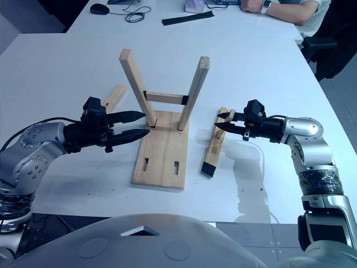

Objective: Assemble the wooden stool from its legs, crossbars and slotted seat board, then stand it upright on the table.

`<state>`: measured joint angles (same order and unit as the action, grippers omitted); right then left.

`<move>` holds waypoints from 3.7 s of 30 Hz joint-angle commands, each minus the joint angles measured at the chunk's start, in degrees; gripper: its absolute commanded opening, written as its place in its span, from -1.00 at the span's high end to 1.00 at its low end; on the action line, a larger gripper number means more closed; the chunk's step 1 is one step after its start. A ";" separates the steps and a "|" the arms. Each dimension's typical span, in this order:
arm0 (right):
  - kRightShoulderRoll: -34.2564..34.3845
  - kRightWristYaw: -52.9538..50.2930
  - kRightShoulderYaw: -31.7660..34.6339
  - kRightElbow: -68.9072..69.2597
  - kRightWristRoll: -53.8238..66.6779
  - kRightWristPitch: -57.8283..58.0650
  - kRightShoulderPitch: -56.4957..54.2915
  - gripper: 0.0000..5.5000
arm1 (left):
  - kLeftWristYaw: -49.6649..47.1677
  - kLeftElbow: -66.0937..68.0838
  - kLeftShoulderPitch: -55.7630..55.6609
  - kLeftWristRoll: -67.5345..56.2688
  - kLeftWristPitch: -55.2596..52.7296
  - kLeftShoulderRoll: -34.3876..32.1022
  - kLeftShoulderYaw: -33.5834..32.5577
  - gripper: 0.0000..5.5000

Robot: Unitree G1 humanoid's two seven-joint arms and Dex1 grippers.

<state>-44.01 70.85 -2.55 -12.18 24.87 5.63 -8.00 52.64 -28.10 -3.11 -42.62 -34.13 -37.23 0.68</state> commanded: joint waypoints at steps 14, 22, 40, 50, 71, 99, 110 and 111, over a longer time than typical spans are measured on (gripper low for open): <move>2.87 -6.49 -4.27 -9.01 -10.91 -5.75 2.59 -0.20 | 1.14 1.09 -1.84 0.44 -0.10 -0.16 0.15 0.04; -3.47 -2.68 2.55 8.14 -2.32 7.40 5.07 -0.20 | 0.15 0.20 -0.04 0.77 0.74 0.33 -0.67 0.04; -9.07 0.72 12.48 19.08 7.16 19.75 3.20 0.20 | 0.21 0.27 0.11 1.56 1.72 0.58 -0.37 0.04; -7.03 -1.84 15.09 23.55 14.95 26.72 -0.01 0.20 | 0.52 0.41 -0.23 1.57 1.67 0.56 -0.09 0.04; 0.65 -8.37 10.99 27.64 16.55 27.41 -4.01 0.22 | 0.62 1.14 -1.73 2.06 1.53 0.84 1.05 0.04; 4.47 -12.57 5.02 20.79 5.70 22.54 -9.23 0.99 | -0.54 1.12 -1.89 2.76 1.46 1.78 1.98 0.04; 5.46 -12.71 5.39 22.69 7.72 24.00 -11.19 0.99 | -0.42 1.50 -2.15 3.10 1.48 2.02 1.94 0.04; 5.54 -12.72 5.45 23.03 7.99 24.25 -11.29 0.99 | -0.46 1.48 -2.13 3.10 1.46 2.04 1.92 0.04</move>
<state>-38.56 58.16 2.45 9.30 31.52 29.14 -17.89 52.44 -26.81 -4.80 -39.99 -32.72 -35.26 2.44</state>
